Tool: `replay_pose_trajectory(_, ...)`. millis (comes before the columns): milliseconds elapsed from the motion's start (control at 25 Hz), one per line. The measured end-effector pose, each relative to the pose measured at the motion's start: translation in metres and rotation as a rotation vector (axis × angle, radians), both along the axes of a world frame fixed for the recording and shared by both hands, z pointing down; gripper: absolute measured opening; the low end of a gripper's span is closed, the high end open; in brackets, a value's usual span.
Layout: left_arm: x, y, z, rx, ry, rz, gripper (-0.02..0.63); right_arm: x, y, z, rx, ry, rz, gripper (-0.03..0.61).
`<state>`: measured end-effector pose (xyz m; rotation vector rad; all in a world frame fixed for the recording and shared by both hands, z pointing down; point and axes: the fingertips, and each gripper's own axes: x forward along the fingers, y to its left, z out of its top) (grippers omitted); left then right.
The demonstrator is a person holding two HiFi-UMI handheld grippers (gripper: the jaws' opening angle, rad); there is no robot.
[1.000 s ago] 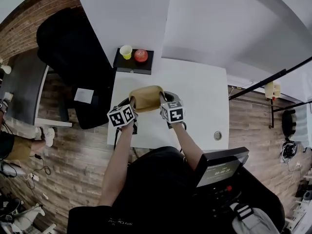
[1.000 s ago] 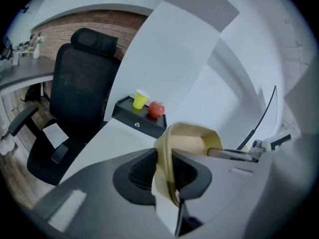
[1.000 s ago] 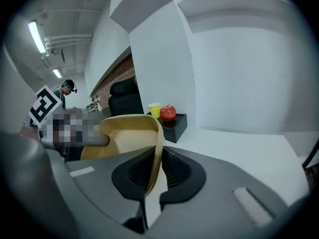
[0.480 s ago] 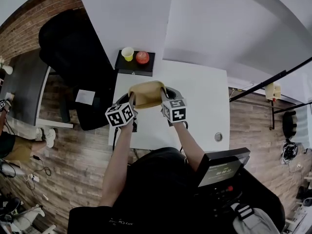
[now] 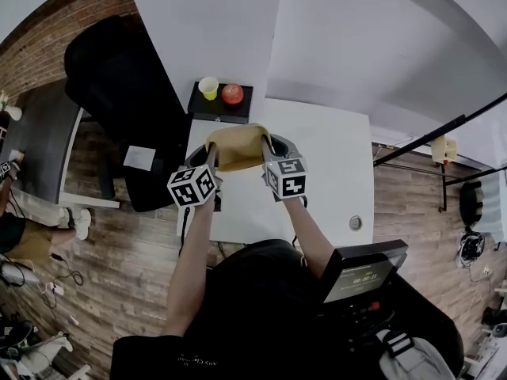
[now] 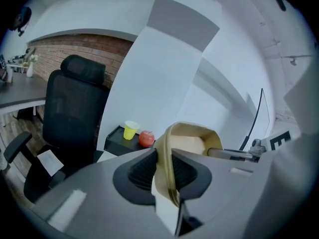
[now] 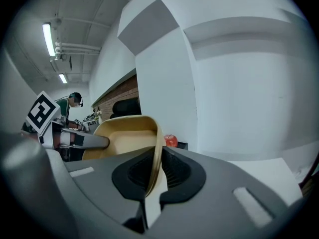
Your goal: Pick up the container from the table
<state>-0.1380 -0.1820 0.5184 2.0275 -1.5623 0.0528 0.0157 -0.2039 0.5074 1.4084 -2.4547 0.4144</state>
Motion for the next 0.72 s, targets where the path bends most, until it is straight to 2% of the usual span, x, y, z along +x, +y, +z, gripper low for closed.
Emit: replay_pose_trajectory(720, -0.003, -0.005, -0.101, 0.254, -0.051, -0.01, 0.055, -0.002, -0.004, -0.095, 0.19, -0.083, -0.003, 0.029)
